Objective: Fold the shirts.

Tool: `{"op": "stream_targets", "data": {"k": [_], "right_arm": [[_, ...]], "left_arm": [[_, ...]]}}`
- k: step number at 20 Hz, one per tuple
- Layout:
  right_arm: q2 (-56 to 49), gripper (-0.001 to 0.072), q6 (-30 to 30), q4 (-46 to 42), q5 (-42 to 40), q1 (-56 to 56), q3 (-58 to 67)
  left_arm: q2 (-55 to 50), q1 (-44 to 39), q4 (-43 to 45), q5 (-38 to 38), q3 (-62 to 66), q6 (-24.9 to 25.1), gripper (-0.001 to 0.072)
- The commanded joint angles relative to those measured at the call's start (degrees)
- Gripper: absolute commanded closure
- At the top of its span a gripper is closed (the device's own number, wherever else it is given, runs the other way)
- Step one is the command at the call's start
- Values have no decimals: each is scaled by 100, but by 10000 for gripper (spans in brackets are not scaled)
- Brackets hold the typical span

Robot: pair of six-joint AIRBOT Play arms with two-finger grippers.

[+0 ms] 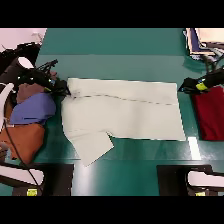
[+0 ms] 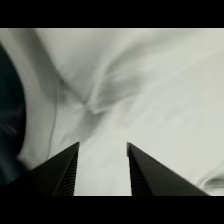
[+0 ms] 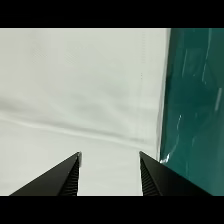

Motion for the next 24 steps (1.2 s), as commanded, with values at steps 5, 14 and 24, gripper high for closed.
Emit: {"op": "stream_targets", "data": {"k": [5, 14, 24], "right_arm": [[1362, 281, 7, -2, -37, -254, -63], [1499, 281, 7, -4, -68, 136, -63], [1742, 281, -20, -879, 940, 28, -579]], "left_arm": [[2979, -166, 632, 46, -3217, -850, 352], [4653, -664, -321, 920, -5768, -1493, 332], [4656, -664, -1064, 1731, -5974, -1071, 681]]}}
